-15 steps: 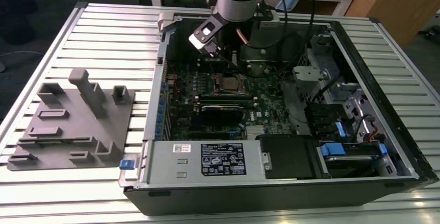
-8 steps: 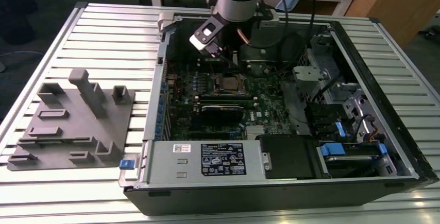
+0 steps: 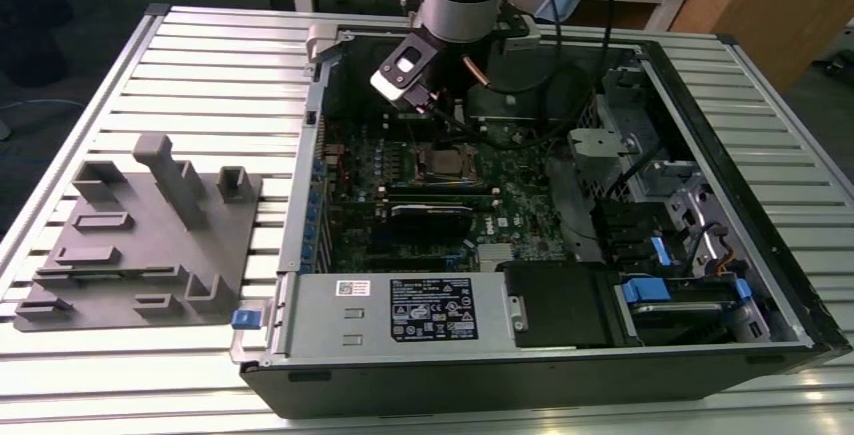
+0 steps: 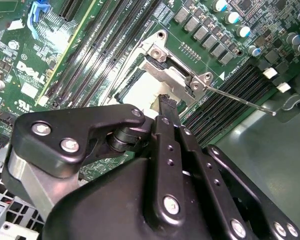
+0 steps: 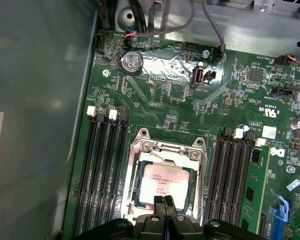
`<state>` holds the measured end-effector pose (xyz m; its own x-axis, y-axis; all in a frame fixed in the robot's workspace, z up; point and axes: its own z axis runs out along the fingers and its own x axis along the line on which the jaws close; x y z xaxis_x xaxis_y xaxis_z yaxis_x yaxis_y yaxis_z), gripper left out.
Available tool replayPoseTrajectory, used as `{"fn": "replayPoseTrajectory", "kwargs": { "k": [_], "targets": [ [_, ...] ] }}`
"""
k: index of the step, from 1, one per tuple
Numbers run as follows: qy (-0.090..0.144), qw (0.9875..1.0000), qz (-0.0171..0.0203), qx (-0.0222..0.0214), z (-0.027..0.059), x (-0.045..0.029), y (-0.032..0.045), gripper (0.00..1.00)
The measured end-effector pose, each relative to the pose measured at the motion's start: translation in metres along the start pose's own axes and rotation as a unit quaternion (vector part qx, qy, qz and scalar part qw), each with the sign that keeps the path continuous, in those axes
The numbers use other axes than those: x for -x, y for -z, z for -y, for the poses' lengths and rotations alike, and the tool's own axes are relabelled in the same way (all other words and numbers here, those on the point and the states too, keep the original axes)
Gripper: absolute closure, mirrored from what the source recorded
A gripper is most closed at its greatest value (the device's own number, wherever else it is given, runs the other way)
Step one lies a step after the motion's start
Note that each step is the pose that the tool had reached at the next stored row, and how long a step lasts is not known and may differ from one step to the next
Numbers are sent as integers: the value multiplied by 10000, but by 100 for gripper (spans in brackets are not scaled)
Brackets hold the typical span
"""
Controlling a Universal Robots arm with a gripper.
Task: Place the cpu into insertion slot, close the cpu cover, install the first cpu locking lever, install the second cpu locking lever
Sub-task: 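Close the cpu cover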
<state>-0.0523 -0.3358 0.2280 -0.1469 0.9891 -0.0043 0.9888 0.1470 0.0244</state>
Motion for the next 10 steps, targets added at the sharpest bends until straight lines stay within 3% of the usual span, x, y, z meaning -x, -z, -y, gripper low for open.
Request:
{"fn": "replayPoseTrajectory", "kwargs": {
  "k": [10],
  "targets": [
    [27, 10000, -1, 0, 0, 0, 0, 89]
  ]
}}
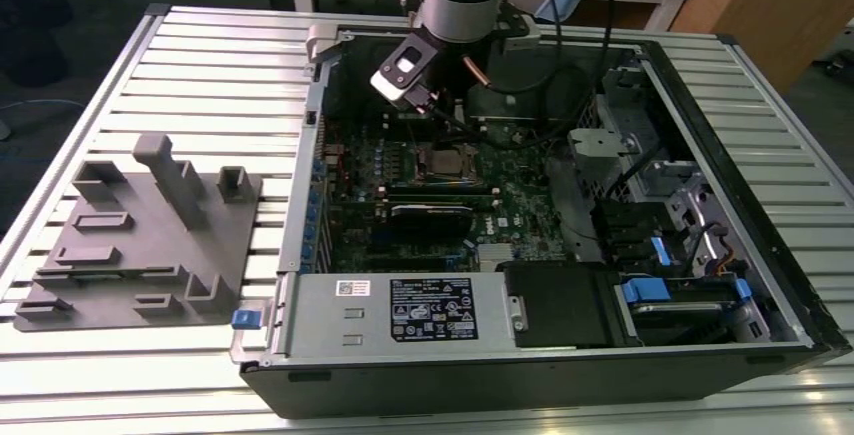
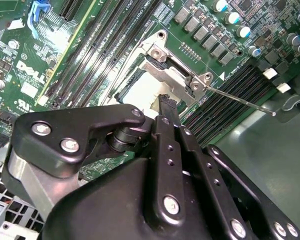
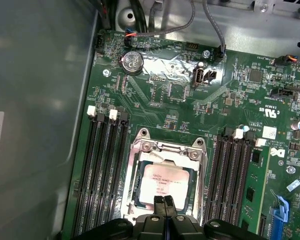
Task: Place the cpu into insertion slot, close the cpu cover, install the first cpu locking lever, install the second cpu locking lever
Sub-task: 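Close the cpu cover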
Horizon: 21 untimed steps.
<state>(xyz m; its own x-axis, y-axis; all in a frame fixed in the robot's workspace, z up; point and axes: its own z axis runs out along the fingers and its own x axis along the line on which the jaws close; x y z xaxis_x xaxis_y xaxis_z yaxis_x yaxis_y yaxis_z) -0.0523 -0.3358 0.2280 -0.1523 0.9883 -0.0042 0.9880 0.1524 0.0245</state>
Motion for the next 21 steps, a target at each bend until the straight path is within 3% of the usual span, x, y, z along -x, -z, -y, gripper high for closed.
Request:
{"fn": "replayPoseTrajectory", "kwargs": {
  "k": [6, 15, 21],
  "targets": [
    [351, 9994, -9, 1, 0, 0, 0, 89],
    [384, 9993, -9, 2, 0, 0, 0, 89],
    [576, 9983, -14, 2, 0, 0, 0, 89]
  ]
}}
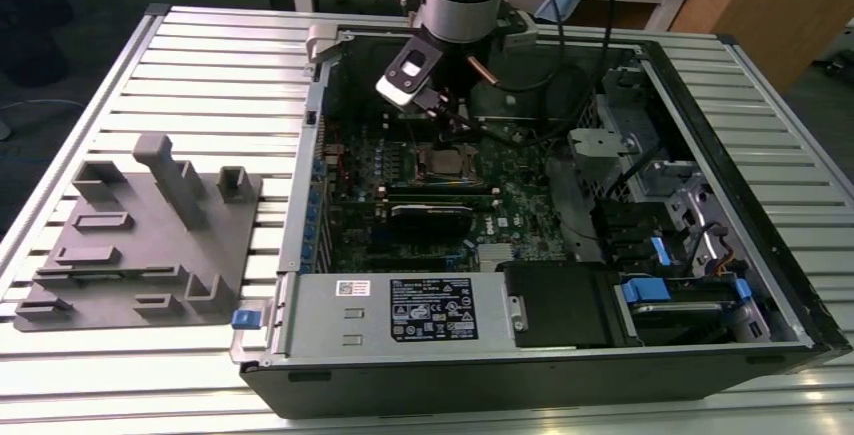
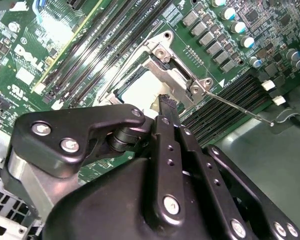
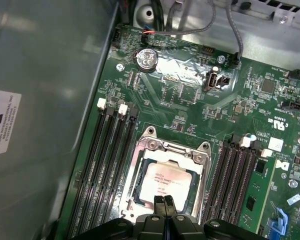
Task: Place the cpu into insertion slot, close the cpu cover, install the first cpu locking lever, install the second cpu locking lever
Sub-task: 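Close the cpu cover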
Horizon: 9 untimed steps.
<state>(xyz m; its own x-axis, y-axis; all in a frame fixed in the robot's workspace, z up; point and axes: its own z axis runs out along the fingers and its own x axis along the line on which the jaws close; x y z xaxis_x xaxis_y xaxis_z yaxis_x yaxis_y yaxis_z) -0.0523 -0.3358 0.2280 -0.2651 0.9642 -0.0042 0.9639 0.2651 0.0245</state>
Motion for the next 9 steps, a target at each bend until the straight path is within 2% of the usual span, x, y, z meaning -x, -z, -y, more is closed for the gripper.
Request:
{"fn": "replayPoseTrajectory", "kwargs": {
  "k": [9],
  "targets": [
    [18, 10000, 0, 0, 0, 0, 0, 89]
  ]
}}
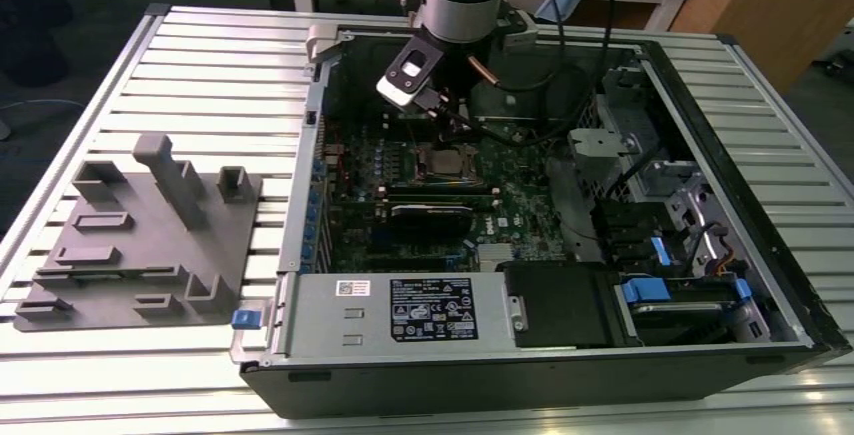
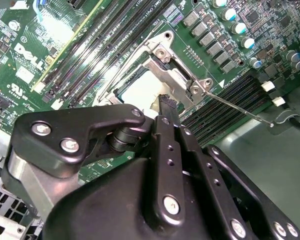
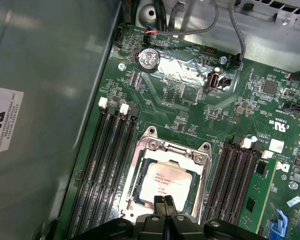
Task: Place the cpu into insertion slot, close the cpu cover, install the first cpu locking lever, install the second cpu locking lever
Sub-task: 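Close the cpu cover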
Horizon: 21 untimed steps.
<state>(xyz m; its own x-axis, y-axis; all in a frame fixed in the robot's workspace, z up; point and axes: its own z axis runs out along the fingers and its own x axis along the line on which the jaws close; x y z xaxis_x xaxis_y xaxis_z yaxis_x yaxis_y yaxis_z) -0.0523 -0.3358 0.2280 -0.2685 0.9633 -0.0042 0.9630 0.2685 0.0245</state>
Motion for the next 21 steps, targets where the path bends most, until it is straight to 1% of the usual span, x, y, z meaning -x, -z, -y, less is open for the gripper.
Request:
{"fn": "replayPoseTrajectory", "kwargs": {
  "k": [4, 10, 18, 21],
  "targets": [
    [38, 10000, -1, 0, 1, 0, 0, 89],
    [320, 9995, -7, 3, 4, -1, 0, 89],
    [329, 9995, -8, 3, 4, -1, 0, 89],
    [415, 9991, -10, 4, 5, -1, 0, 89]
  ]
}}
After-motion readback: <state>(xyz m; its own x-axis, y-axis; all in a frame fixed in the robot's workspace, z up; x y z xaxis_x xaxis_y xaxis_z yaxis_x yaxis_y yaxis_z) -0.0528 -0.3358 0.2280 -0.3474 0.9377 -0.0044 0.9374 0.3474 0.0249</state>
